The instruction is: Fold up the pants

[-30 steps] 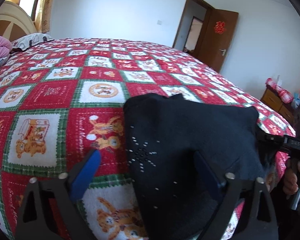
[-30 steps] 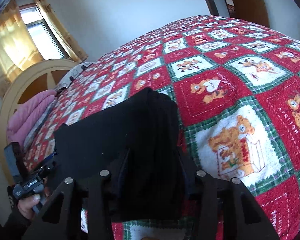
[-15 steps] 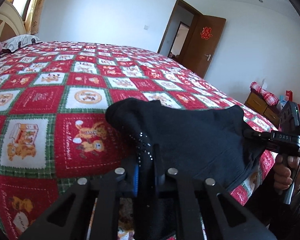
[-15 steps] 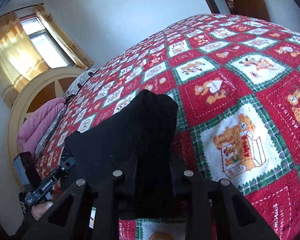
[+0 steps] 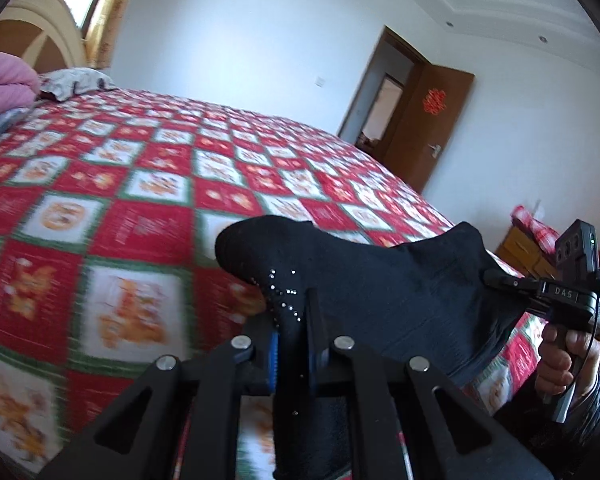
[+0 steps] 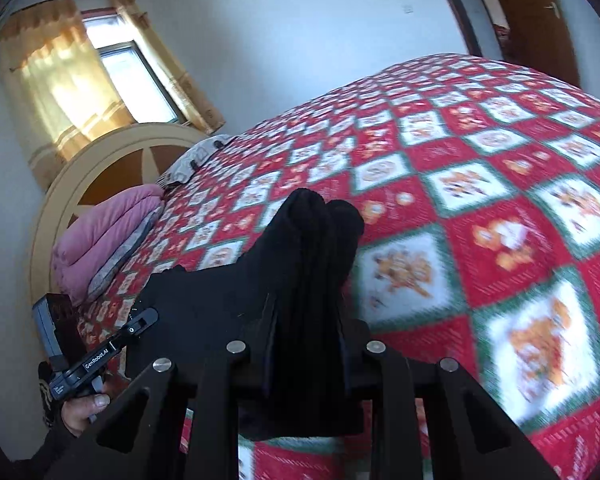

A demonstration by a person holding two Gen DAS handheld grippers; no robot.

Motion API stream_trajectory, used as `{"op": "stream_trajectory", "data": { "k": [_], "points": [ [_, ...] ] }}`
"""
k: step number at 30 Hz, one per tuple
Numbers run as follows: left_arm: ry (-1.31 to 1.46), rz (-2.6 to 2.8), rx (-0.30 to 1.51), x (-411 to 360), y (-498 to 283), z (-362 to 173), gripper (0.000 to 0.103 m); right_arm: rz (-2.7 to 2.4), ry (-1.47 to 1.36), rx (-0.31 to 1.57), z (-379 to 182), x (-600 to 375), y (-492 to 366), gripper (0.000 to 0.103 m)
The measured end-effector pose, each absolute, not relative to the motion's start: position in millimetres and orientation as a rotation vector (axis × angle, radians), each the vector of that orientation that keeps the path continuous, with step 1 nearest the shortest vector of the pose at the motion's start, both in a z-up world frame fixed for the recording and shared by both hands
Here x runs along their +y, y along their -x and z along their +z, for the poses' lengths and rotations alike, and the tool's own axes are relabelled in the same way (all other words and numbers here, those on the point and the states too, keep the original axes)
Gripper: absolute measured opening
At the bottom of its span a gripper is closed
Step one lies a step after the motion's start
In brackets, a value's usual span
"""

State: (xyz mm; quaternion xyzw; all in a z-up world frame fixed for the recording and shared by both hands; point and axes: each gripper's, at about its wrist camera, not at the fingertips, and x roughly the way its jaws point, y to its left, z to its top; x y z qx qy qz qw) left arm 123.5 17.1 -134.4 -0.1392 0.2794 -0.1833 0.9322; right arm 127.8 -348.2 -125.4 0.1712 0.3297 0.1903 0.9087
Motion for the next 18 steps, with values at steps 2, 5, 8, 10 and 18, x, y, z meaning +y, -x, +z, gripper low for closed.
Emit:
{"op": "stream_trajectory", "data": {
  "k": [2,5,8,10,18],
  "points": [
    [0.295,-0.341,0.560,33.6,-127.1,-129.3,0.011,0.428,-0.339,0.687,-121.1,-331.3,-143.8,0.025],
    [0.309,-0.284,0.539,60.3,-132.1,-122.7,0.011,0.481,-0.314,0.695,-111.8,-301.4,-170.0,0.024],
    [0.321,-0.218,0.514,90.3,-135.0,-116.5,0.011,0.542,-0.290,0.701,-102.3,-265.5,-199.2,0.024],
    [0.320,-0.173,0.498,107.9,-135.6,-113.4,0.011,0.578,-0.269,0.700,-97.3,-242.5,-217.1,0.024],
    [0.317,0.008,0.517,167.1,-154.3,-133.0,0.011,0.690,-0.197,0.772,-105.9,-137.4,-290.7,0.024]
  ]
}}
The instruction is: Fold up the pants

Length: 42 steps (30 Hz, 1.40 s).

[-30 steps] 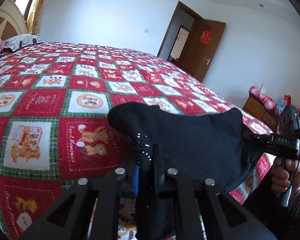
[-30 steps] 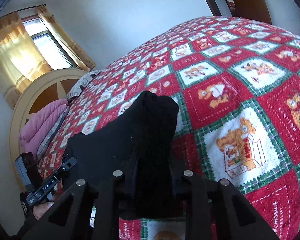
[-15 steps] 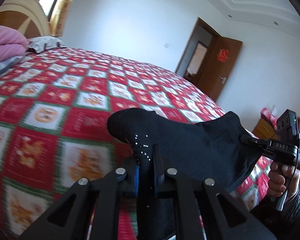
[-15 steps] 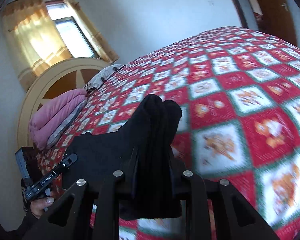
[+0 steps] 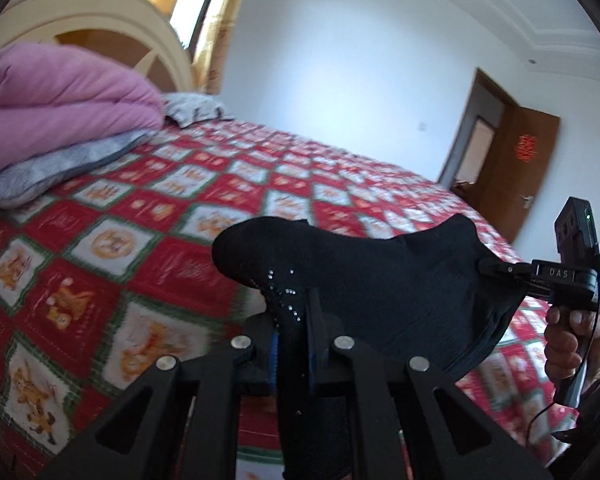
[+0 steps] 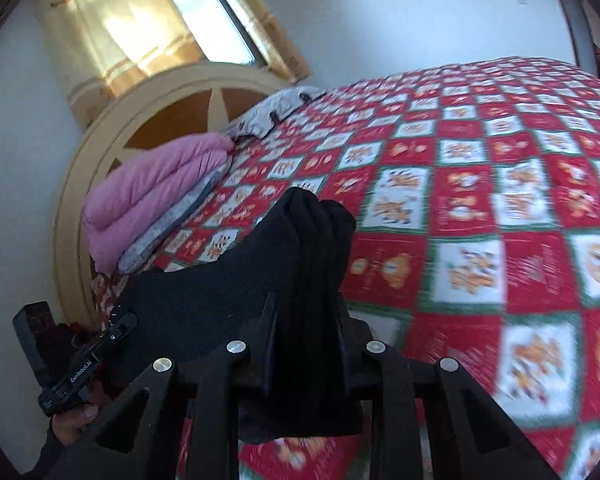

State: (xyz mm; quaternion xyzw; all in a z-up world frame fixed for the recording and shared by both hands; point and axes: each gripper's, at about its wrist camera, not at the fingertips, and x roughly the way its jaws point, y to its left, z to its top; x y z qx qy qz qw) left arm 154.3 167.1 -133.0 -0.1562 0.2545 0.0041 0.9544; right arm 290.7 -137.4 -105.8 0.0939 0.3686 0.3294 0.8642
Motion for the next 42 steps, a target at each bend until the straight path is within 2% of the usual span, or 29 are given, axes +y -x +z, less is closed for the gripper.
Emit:
{"op": "stream_trajectory", "data": {
  "k": [2,4,6,7,8,9,11,15,18,22,34,42],
  "points": [
    [0.302,0.040,0.557,172.1,-161.1,-147.1,0.013,0.688,-0.198,0.810,-119.6,-121.2,-304.5,0.024],
    [0.305,0.062,0.599,175.9,-165.4,-161.4,0.024,0.672,-0.181,0.843,-133.3,-111.6,-314.5,0.025],
    [0.307,0.113,0.611,178.7,-165.6,-172.1,0.057,0.635,-0.196,0.883,-148.6,-109.6,-326.6,0.027],
    [0.305,0.137,0.604,180.6,-164.0,-173.6,0.065,0.624,-0.225,0.901,-155.0,-112.9,-331.5,0.029],
    [0.308,0.158,0.600,182.0,-163.3,-175.5,0.077,0.611,-0.252,0.915,-160.3,-117.8,-335.9,0.034],
    [0.321,0.165,0.606,184.6,-163.1,-177.9,0.082,0.600,-0.280,0.926,-165.3,-122.4,-339.4,0.037],
    [0.366,0.149,0.609,192.3,-162.6,-183.3,0.084,0.572,-0.315,0.940,-173.5,-131.4,-344.3,0.043],
    [0.351,0.146,0.593,191.6,-160.4,-186.3,0.085,0.567,-0.325,0.943,-178.8,-133.0,-344.2,0.045],
    [0.341,0.155,0.592,189.4,-158.3,-184.3,0.086,0.550,-0.327,0.936,-178.9,-136.0,-341.5,0.054],
    [0.327,0.187,0.598,188.9,-156.3,-182.7,0.093,0.536,-0.353,0.931,-180.1,-147.9,-340.1,0.059],
    [0.309,0.247,0.621,188.4,-137.5,-173.7,0.096,0.353,-0.373,0.842,-162.6,-190.3,-313.3,0.060],
    [0.292,0.231,0.592,174.2,-112.7,-150.4,0.096,0.362,-0.364,0.773,-138.2,-203.4,-253.3,0.060]
  ]
}}
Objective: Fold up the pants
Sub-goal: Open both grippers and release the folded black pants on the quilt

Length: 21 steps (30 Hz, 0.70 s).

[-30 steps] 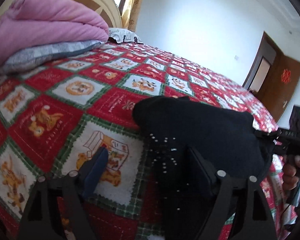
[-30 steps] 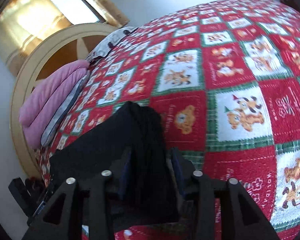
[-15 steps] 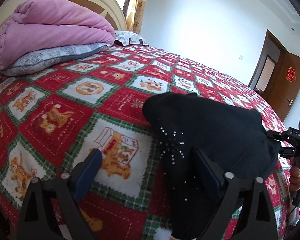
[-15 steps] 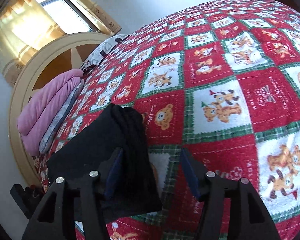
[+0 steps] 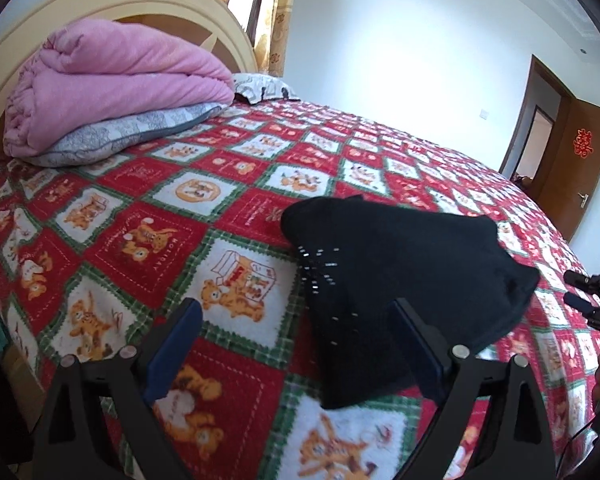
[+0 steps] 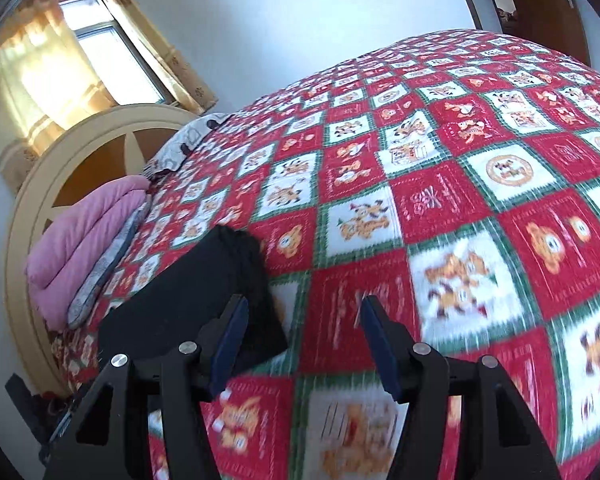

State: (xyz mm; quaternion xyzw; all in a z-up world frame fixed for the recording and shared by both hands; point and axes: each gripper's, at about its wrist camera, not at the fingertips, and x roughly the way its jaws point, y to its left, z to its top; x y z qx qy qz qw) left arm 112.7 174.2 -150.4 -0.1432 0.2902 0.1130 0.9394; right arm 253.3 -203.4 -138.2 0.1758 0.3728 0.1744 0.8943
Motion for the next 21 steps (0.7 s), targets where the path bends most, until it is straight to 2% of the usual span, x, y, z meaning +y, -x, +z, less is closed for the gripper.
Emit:
{"op": "stream_trajectory", "data": {
  "k": [9,16,21],
  "points": [
    [0.256,0.184,0.526,146.7,-83.9,-116.0,0.098,0.372,-0.328,0.748,-124.2,-205.5,-194.5,0.060],
    [0.229,0.156,0.489,128.5,-68.3,-95.6,0.099,0.411,-0.147,0.587,-80.4,-191.4,-135.3,0.060],
    [0.211,0.146,0.472,117.9,-59.5,-85.6,0.100,0.407,-0.048,0.492,-62.5,-183.7,-100.9,0.067]
  ]
}}
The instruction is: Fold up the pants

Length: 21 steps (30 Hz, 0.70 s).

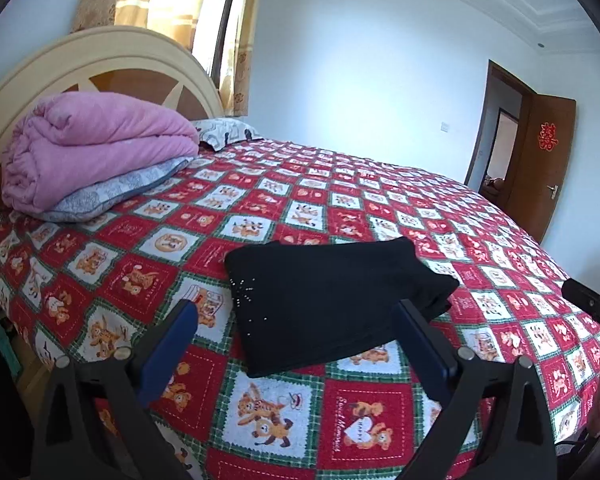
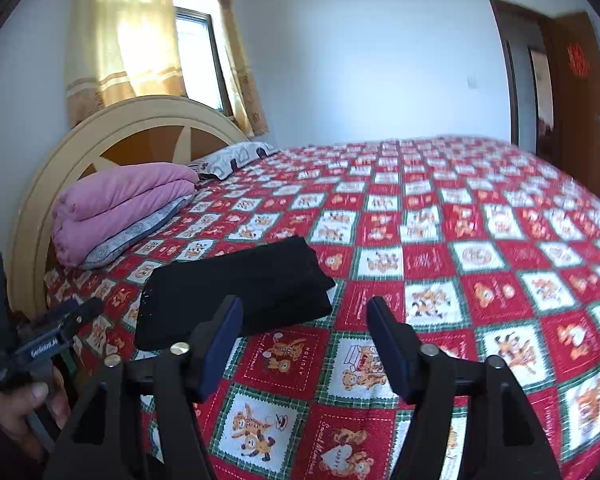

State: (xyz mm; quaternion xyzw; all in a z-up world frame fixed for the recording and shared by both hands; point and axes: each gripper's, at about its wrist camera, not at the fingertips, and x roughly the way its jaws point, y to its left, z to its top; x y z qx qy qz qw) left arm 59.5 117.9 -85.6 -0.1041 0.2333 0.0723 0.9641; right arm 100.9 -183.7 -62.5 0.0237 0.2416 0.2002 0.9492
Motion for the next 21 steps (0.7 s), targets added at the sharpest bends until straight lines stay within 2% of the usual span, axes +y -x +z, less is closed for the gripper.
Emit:
{"op": "stream_trajectory", "data": {
  "k": [21],
  "points": [
    [0.148,0.130,0.448,89.5,-41.0,-73.1,0.103,0.411,0.022,0.396,-35.2,-191.1,-64.3,0.068]
  ]
}}
